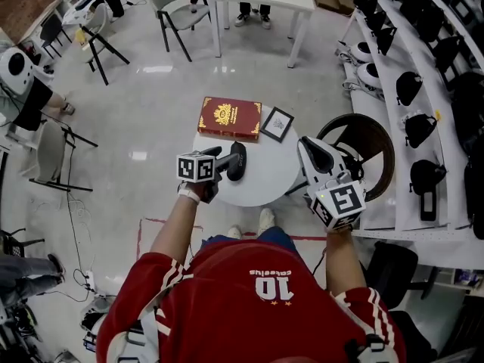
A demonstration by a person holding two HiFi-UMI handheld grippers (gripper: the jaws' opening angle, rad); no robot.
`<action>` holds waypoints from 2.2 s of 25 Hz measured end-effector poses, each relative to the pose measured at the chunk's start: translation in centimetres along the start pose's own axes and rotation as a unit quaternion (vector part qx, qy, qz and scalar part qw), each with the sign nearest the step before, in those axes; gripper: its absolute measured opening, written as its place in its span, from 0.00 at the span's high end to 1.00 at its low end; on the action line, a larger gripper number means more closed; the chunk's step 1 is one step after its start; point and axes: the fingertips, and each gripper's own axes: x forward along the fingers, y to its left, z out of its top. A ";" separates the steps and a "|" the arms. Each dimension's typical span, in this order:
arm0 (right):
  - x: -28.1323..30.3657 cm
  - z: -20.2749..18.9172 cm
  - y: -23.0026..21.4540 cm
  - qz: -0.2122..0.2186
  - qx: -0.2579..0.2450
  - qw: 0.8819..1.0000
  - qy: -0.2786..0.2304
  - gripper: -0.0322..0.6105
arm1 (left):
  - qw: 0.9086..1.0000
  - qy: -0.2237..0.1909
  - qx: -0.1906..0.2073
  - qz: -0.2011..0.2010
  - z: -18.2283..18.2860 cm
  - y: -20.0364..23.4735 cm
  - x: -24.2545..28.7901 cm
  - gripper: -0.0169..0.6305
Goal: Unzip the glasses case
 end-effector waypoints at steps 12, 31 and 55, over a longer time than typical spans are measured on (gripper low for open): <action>-1.3 -0.2 0.1 -0.013 0.014 1.000 0.000 0.91 | 0.989 -0.105 0.101 -0.011 7.7 -7.1 -8.3 0.49; -2.0 7.1 4.4 -0.033 -0.002 0.995 -0.089 0.91 | 0.931 -0.280 0.232 0.023 16.1 -16.0 -19.7 0.70; -1.0 8.4 4.2 -0.064 0.021 0.992 -0.103 0.92 | 0.922 -0.306 0.226 0.067 17.0 -14.5 -21.3 0.96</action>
